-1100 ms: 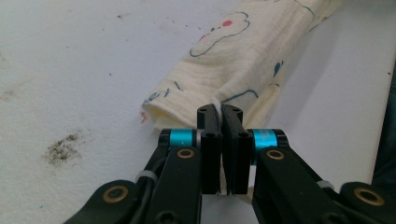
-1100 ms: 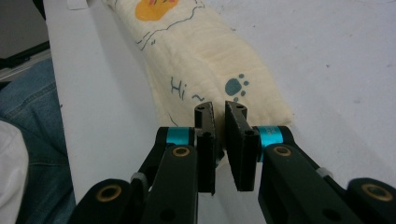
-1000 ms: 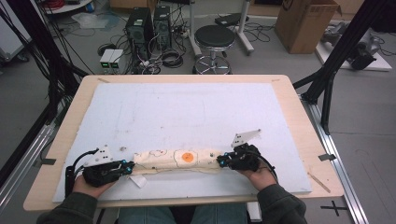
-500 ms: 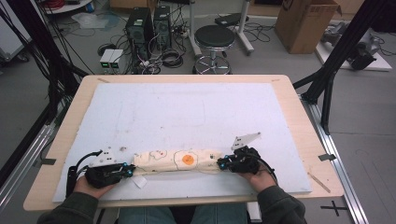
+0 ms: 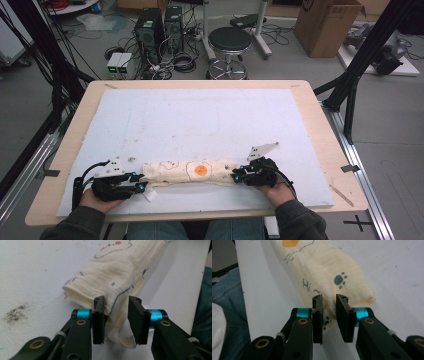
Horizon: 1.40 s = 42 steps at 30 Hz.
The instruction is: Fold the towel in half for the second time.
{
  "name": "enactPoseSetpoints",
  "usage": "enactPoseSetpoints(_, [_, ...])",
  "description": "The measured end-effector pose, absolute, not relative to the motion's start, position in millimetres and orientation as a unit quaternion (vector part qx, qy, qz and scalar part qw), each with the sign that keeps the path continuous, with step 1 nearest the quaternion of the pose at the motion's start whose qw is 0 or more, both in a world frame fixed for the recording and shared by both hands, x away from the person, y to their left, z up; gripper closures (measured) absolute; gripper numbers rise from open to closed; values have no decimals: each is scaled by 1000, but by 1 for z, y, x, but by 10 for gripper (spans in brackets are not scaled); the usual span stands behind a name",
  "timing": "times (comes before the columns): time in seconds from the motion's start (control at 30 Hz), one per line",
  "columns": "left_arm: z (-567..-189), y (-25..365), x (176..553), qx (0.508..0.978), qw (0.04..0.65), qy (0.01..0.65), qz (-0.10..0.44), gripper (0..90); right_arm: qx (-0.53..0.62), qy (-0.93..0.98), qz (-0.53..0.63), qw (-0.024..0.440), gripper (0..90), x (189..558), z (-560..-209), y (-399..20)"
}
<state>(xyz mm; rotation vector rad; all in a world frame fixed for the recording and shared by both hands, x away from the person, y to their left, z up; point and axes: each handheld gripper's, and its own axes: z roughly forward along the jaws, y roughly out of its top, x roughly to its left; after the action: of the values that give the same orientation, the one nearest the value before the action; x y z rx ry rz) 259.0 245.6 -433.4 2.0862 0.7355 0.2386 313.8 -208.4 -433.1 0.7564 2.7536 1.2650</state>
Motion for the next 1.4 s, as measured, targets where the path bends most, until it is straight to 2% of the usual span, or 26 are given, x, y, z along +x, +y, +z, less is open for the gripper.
enactPoseSetpoints(0.27, [-428, 252, 259, 823, 468, 308, 93, 573, 244, 879, 409, 5, 725, 314, -433, -210])
enactPoseSetpoints(0.6, [-409, 249, 264, 805, 498, 309, 95, 555, 245, 880, 407, -1, 698, 314, -433, -211])
enactPoseSetpoints(0.67, [-404, 244, 267, 800, 509, 303, 90, 579, 247, 879, 408, 0, 692, 314, -433, -210])
enactPoseSetpoints(0.87, [-401, 226, 279, 811, 491, 299, 107, 682, 244, 877, 414, -5, 648, 315, -432, -212])
enactPoseSetpoints(1.07, [-407, 212, 287, 826, 473, 289, 105, 747, 240, 877, 417, -6, 622, 315, -431, -211])
enactPoseSetpoints(1.23, [-414, 204, 287, 843, 448, 283, 95, 765, 239, 870, 431, -13, 551, 314, -426, -211])
enactPoseSetpoints(1.4, [-422, 204, 285, 850, 437, 282, 88, 766, 232, 864, 447, 0, 540, 316, -415, -206])
